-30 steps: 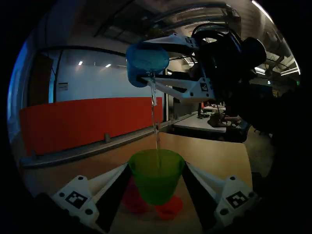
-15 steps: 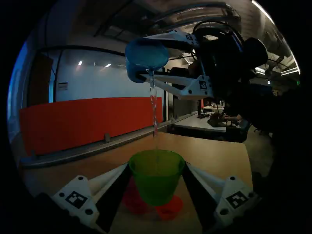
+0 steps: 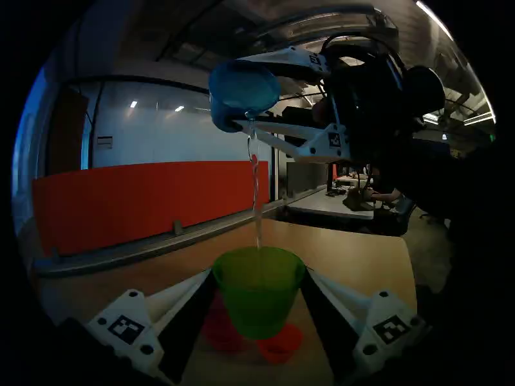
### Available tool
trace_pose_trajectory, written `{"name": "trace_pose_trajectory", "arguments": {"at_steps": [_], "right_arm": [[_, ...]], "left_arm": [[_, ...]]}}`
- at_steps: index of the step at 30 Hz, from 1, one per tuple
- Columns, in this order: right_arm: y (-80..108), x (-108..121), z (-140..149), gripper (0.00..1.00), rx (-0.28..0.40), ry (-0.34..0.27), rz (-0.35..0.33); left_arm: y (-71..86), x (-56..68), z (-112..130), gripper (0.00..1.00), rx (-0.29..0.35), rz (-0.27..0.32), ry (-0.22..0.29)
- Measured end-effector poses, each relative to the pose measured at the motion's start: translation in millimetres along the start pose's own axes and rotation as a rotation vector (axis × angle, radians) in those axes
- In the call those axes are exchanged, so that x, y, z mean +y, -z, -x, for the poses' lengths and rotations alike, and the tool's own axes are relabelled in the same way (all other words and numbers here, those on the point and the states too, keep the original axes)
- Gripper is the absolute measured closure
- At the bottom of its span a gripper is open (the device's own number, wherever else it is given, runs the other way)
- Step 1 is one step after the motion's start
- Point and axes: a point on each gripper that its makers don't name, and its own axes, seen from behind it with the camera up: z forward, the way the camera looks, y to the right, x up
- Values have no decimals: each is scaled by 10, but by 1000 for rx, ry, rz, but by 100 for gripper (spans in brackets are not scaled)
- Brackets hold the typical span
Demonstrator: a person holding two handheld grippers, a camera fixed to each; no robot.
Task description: Pour water
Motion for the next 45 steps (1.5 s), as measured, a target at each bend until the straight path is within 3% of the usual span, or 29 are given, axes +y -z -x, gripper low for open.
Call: {"name": "trace_pose_trajectory", "arguments": {"at_steps": [45], "right_arm": [[-38,60,-182,9,12,234,7]], "left_arm": [[35,-1,-75,13,20,-10,9]]}}
